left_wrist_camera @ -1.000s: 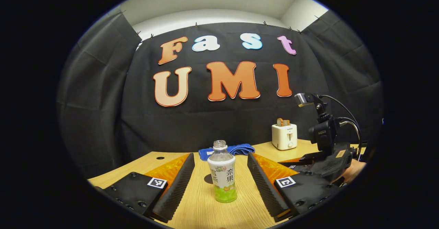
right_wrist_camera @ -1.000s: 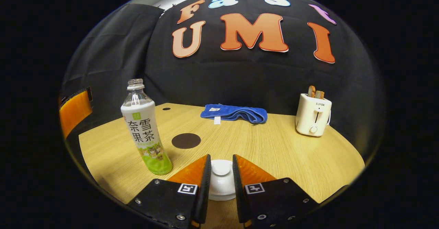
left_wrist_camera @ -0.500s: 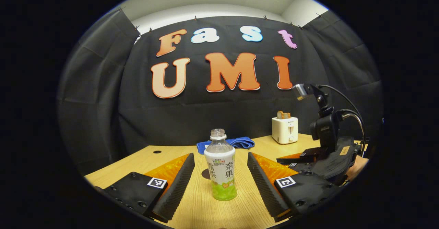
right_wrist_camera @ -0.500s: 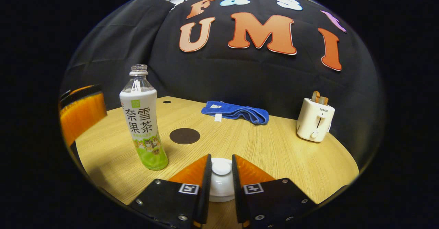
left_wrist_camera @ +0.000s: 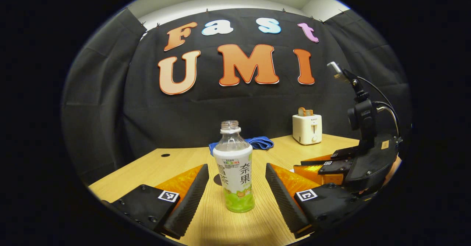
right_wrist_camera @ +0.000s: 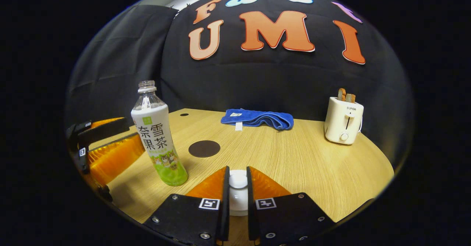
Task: Open the teacup lid with one hand, grasp the water bottle and pour water into the teacup with the other hand; after pouring, place the water bottle on the coaster and then close the teacup lid.
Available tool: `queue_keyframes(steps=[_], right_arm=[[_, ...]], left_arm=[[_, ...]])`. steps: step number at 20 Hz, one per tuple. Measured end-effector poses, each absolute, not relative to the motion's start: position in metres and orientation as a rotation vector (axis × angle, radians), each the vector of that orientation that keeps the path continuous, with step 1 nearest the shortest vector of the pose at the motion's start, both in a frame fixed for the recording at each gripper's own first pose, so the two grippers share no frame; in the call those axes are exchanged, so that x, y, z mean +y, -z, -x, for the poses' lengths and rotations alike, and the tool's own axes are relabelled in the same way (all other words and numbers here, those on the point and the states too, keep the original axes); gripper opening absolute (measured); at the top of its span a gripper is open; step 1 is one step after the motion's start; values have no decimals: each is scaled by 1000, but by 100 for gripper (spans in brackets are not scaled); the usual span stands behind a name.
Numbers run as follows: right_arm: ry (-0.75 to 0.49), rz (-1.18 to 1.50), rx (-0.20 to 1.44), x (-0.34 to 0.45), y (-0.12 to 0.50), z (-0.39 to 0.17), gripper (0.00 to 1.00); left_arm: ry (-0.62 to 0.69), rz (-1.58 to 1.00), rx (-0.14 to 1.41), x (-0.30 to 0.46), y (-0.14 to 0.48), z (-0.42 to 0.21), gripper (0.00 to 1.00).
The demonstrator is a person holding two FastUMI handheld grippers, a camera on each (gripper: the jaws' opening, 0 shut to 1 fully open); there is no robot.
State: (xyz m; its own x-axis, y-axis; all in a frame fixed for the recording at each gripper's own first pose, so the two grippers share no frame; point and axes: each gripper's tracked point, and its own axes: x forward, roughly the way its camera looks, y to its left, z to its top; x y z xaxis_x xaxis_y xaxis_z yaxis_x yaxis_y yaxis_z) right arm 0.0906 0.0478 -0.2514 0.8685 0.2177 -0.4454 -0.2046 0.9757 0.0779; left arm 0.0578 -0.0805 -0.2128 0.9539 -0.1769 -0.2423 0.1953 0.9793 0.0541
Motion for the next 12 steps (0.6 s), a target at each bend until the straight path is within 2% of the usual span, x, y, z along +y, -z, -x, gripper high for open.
queue_keyframes(steps=[8,12], right_arm=[[-212,-120,415,35,223,-85,21],[-195,-127,384,22,207,-79,21]], left_arm=[[171,-26,315,-83,243,-77,99],[130,-79,342,-75,261,-90,100]])
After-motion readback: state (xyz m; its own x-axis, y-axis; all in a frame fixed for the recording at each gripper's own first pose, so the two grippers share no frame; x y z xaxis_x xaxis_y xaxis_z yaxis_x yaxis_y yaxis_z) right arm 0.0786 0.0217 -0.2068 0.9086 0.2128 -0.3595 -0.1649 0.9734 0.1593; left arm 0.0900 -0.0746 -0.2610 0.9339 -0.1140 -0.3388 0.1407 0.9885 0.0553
